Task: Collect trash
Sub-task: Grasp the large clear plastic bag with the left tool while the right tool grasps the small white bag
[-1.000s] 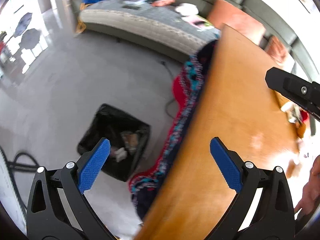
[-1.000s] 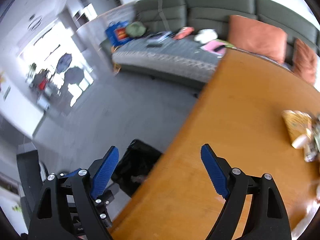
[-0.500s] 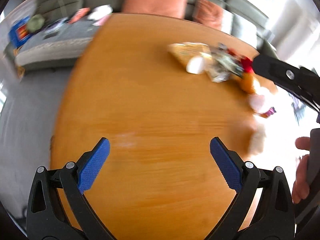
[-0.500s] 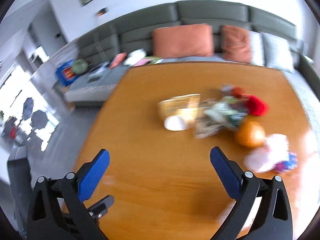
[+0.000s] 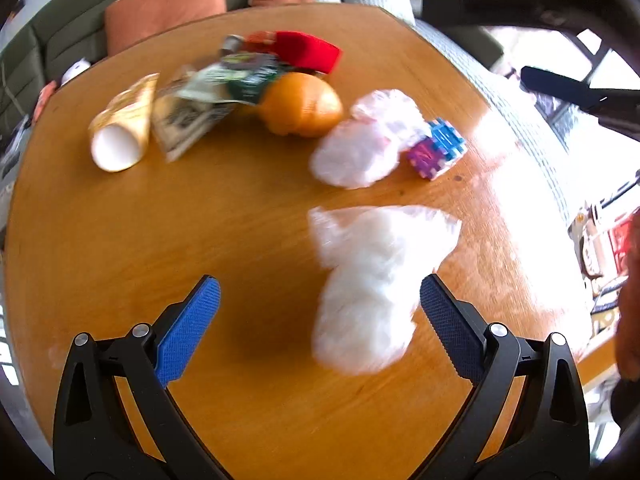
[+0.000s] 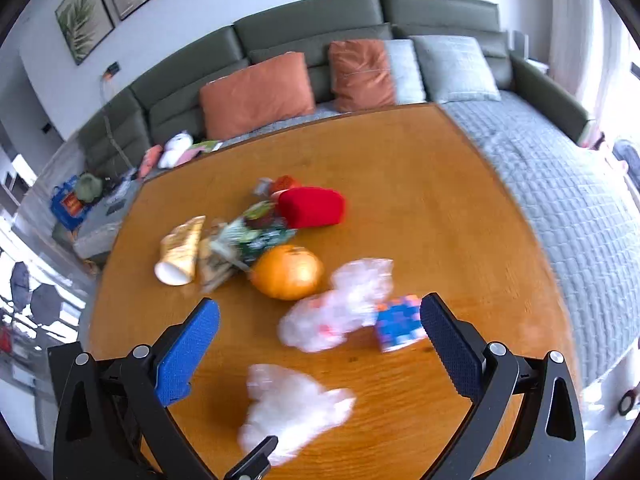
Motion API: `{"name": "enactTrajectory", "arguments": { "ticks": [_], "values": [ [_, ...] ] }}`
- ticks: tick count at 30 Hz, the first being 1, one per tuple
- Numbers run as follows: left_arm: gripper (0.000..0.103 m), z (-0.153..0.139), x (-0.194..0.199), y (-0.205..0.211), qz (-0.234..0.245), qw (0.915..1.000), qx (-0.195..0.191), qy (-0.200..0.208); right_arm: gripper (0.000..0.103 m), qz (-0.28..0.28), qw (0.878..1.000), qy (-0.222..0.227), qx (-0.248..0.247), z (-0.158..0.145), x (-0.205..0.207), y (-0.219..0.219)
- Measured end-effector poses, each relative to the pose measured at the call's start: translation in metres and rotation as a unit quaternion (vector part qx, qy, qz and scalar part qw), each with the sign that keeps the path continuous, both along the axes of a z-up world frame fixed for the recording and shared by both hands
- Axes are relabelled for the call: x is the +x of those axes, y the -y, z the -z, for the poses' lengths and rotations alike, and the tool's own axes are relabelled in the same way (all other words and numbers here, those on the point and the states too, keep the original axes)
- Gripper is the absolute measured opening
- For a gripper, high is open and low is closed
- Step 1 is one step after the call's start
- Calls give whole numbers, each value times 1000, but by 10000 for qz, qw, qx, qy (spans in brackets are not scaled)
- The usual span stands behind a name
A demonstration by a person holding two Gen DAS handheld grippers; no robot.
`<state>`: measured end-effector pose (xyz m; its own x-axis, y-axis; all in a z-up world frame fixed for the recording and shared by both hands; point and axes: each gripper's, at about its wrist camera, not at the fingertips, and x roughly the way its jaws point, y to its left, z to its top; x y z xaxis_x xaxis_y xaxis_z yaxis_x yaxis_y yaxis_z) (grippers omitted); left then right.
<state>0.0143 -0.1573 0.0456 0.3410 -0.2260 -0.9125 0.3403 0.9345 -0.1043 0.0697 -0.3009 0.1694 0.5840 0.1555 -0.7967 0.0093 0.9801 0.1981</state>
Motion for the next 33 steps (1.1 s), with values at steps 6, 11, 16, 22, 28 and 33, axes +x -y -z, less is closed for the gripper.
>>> {"name": "enactTrajectory", "arguments": {
  "ticks": [6, 11, 16, 22, 28, 33],
  "values": [
    [97, 39, 7, 26, 101, 9986, 196, -484, 100, -43, 9997, -67, 221, 8, 1, 20],
    [98, 46, 1, 39, 243, 9970, 705, -203, 92, -162, 9993, -212, 252, 16, 7, 19],
    [98, 44, 2, 35, 89, 9974, 676, -238, 82, -312, 9986, -359, 238, 23, 14, 14],
    [49, 22, 0, 1, -325, 9993, 166, 21, 82, -532, 9962, -622, 290, 31, 20, -3],
    [49, 3, -8, -34, -716, 9971, 78, 233, 65, -791, 9930, -845, 239, 45, 28, -28],
    [49, -5, -18, -63, -985, 9947, 15, 285, 64, -534, 9929, -1065, -31, 69, 41, -42]
  ]
}}
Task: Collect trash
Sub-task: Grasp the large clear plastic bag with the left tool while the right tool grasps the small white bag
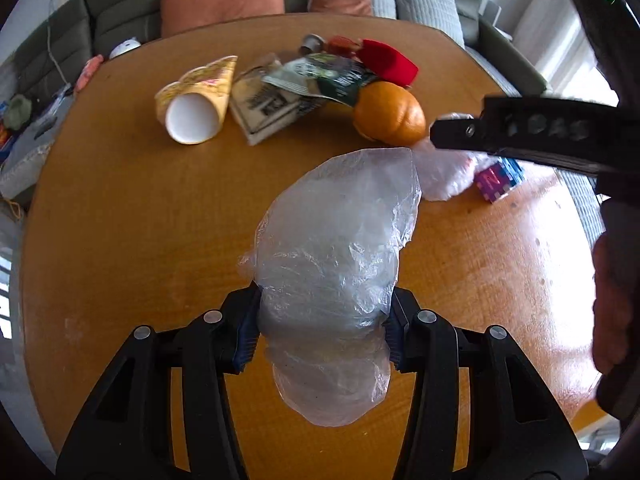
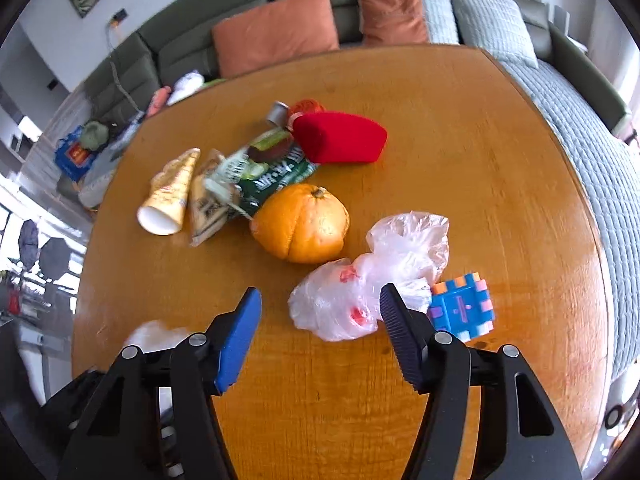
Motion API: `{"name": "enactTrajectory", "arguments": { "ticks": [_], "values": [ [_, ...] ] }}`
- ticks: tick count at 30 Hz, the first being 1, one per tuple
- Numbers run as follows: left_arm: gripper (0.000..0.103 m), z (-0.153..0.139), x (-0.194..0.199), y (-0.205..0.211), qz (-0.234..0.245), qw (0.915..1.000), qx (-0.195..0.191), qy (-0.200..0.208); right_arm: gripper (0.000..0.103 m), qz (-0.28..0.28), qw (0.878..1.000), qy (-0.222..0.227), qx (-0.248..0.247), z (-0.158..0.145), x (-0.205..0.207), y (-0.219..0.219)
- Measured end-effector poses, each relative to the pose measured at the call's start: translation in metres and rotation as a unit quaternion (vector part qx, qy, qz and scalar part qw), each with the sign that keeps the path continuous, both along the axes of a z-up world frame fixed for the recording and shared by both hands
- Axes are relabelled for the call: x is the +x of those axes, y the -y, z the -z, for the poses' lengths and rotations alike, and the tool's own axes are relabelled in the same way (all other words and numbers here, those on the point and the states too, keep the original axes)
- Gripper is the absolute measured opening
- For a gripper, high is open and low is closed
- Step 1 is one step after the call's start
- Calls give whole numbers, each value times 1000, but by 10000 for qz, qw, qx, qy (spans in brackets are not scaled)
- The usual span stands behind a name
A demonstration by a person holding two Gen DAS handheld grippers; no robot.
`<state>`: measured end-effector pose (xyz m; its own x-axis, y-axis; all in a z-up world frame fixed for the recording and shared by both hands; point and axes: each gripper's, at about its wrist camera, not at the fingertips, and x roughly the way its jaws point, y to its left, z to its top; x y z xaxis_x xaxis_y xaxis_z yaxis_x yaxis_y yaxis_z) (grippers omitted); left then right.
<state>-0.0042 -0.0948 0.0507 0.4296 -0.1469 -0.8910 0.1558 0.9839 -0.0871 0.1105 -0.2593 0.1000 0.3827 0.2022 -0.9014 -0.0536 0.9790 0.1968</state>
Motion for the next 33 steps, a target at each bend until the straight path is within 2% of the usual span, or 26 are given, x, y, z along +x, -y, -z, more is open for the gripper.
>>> {"name": "enactTrajectory", "arguments": {
  "ticks": [4, 7, 9, 13, 22, 28, 33],
  "values": [
    [49, -7, -11, -20, -144, 9999, -6, 41, 64, 50, 9981, 92, -614, 12, 12, -11],
    [50, -8, -8, -26, -244, 9997, -26, 30, 64, -5, 9933, -70, -1156, 28, 21, -19],
    [50, -8, -6, -34, -320, 9995, -64, 40, 56, -31, 9916, -139, -1287, 34, 21, -18],
    [50, -9, 0, -50, -401, 9991, -132, 74, 49, 149, 9948, -153, -1000, 23, 12, -9],
    [52, -19, -4, -90, -377, 9987, -272, 191, 49, 130, 9983, 185, -532, -28, -35, -25],
    [52, -24, -15, -139, -484, 9977, -381, 267, 50, -320, 9988, 307, -212, -51, -55, -85],
    [52, -26, -31, -193, -747, 9958, -407, 335, 50, -845, 9958, 341, -97, -58, -61, -157]
  ]
}}
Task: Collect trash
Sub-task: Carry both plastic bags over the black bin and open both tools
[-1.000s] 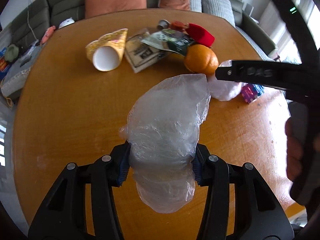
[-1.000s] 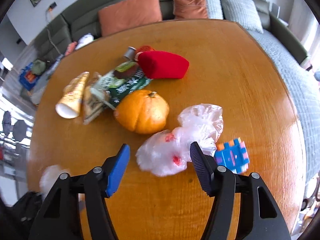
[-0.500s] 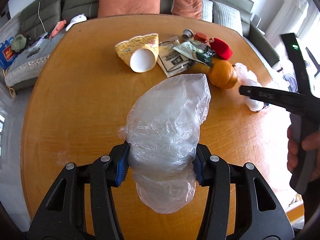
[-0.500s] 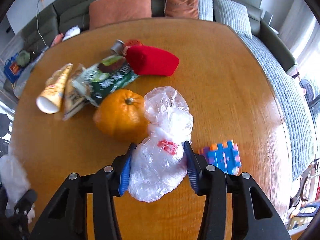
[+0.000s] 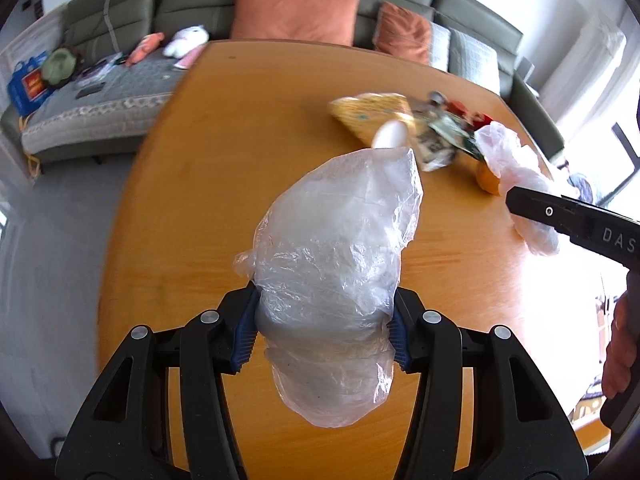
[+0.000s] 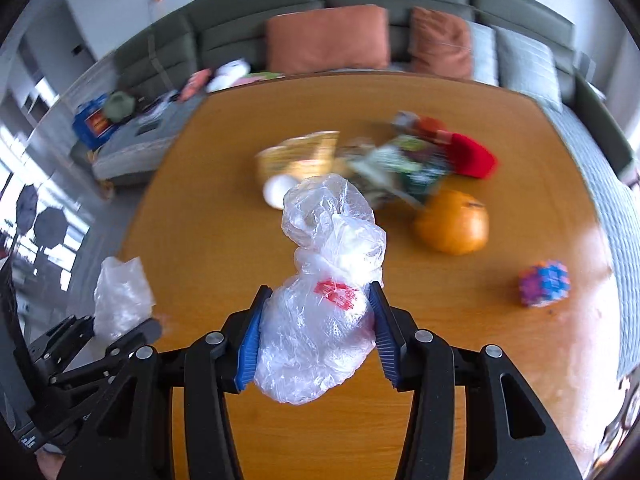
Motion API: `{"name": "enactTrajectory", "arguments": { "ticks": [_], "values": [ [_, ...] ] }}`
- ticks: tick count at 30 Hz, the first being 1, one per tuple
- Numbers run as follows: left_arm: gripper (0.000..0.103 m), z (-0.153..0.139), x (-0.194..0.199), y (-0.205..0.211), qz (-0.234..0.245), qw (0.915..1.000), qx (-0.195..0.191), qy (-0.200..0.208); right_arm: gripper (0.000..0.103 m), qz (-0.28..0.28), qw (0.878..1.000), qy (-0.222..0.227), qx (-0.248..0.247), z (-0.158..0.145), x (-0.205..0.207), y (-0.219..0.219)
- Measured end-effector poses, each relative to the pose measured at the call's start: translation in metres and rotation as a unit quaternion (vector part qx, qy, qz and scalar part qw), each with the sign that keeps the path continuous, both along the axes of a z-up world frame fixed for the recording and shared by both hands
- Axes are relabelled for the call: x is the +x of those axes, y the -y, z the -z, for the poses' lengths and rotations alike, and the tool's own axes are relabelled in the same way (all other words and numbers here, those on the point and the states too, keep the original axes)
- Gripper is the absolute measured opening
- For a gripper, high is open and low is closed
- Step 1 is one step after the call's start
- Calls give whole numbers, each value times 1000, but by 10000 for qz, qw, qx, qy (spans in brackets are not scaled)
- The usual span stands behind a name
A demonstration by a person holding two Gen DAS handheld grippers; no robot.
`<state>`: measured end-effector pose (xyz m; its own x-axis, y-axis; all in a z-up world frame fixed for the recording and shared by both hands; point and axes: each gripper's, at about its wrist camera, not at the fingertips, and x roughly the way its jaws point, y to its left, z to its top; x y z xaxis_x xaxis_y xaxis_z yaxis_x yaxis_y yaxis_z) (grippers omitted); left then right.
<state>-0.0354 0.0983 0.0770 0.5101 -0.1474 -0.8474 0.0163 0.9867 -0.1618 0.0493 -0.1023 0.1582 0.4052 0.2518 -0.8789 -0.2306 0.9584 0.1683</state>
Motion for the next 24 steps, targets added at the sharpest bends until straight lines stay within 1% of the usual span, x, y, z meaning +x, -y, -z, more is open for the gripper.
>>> {"name": "enactTrajectory", "arguments": {
  "ticks": [2, 7, 10, 13, 15, 18, 19, 20, 23, 24],
  "values": [
    [52, -1, -7, -20, -135, 9999, 0, 38, 50, -252, 9997, -17, 29, 0, -2, -31],
    [52, 2, -28, -89, -702, 9975, -47, 54, 51, -921, 9957, -18, 92, -1, -15, -109],
    [52, 6, -46, -129, -1100, 9939, -58, 32, 51, -1350, 9907, -53, 147, 0, -26, -155],
    [53, 9, -65, -165, -1486, 9889, -50, 20, 51, -1869, 9821, -93, 213, -1, -39, -204],
    [53, 13, -78, -185, -1717, 9851, -56, 7, 51, -2131, 9767, -109, 207, -1, -47, -230],
    [53, 18, -101, -217, -2140, 9768, -101, -54, 51, -2566, 9659, -207, 264, 2, -59, -271],
    [53, 22, -113, -231, -2345, 9720, -103, -88, 51, -2697, 9623, -241, 269, 3, -63, -284],
    [53, 24, -120, -239, -2452, 9693, -107, -115, 51, -2862, 9574, -267, 259, 6, -69, -301],
    [53, 35, -145, -268, -2924, 9559, -88, -248, 51, -3217, 9459, -314, 267, 11, -80, -336],
    [53, 40, -155, -280, -3100, 9501, -91, -328, 51, -3311, 9426, -332, 270, 12, -84, -345]
  ]
}}
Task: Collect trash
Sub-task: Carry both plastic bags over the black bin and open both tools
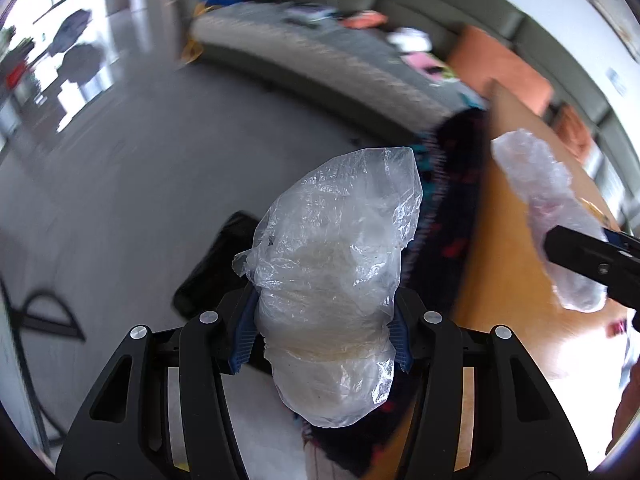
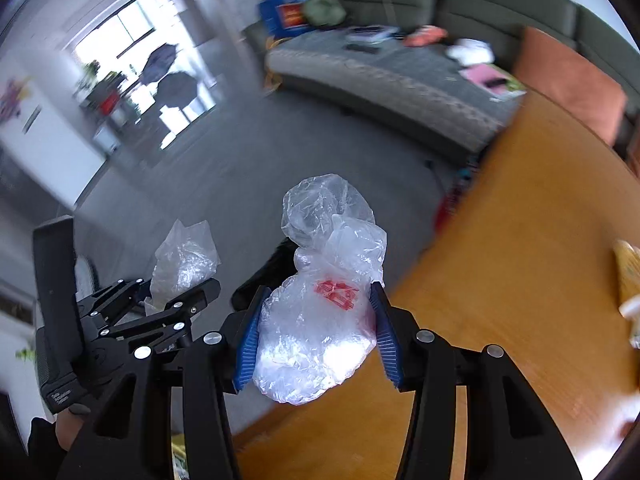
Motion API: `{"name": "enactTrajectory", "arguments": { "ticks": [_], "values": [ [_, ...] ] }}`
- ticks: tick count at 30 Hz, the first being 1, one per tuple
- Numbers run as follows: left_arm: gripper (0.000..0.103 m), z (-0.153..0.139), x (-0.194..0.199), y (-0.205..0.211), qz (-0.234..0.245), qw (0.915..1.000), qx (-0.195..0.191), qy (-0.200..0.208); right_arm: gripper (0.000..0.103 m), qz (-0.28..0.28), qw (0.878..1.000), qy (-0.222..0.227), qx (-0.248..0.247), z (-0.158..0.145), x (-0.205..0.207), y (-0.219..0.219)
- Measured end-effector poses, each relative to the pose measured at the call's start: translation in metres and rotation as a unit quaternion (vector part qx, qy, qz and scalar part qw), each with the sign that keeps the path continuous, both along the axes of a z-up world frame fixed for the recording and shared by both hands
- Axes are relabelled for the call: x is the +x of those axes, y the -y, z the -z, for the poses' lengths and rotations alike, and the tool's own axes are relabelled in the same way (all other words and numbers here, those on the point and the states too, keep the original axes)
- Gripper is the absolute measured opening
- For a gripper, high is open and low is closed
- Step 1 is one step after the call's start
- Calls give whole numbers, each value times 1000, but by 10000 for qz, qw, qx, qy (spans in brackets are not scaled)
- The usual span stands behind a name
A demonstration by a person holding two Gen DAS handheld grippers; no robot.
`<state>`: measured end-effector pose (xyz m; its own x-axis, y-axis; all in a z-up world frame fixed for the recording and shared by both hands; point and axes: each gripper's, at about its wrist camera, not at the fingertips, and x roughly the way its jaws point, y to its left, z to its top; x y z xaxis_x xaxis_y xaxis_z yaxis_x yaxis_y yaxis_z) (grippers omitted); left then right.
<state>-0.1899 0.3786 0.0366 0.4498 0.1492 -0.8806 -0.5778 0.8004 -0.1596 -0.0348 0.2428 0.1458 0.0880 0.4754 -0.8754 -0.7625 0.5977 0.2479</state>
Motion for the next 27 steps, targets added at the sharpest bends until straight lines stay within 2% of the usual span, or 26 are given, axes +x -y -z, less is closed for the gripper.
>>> {"name": "enactTrajectory", "arguments": {
  "ticks": [3, 5, 6, 7, 8, 11, 15, 21, 27],
  "values": [
    [53, 10, -15, -24, -322, 9994, -20, -159, 52, -298, 9995, -115, -3, 6, -10, -34],
    [55, 17, -24, -36, -508, 9983, -1, -286, 54, -511, 9980, -357, 80, 12, -13, -57],
    [59, 21, -28, -43, -605, 9975, -23, -368, 65, -642, 9967, -490, 109, 15, -17, -65],
    [80, 24, -30, -47, -665, 9969, -67, -426, 78, -723, 9958, -552, 88, 17, -19, -74],
    [97, 28, -32, -53, -753, 9959, -112, -493, 81, -764, 9957, -530, 48, 19, -22, -83],
    [97, 26, -42, -67, -1151, 9918, -58, -545, 81, -844, 9959, -336, 18, 20, -27, -99],
    [97, 23, -47, -75, -1362, 9893, -144, -505, 81, -909, 9954, -303, 23, 20, -30, -94],
    [97, 21, -44, -70, -1268, 9905, -129, -518, 81, -812, 9961, -349, 50, 19, -28, -81],
    [97, 15, -27, -53, -959, 9942, -158, -452, 81, -543, 9977, -372, 162, 10, -16, -58]
  ]
}}
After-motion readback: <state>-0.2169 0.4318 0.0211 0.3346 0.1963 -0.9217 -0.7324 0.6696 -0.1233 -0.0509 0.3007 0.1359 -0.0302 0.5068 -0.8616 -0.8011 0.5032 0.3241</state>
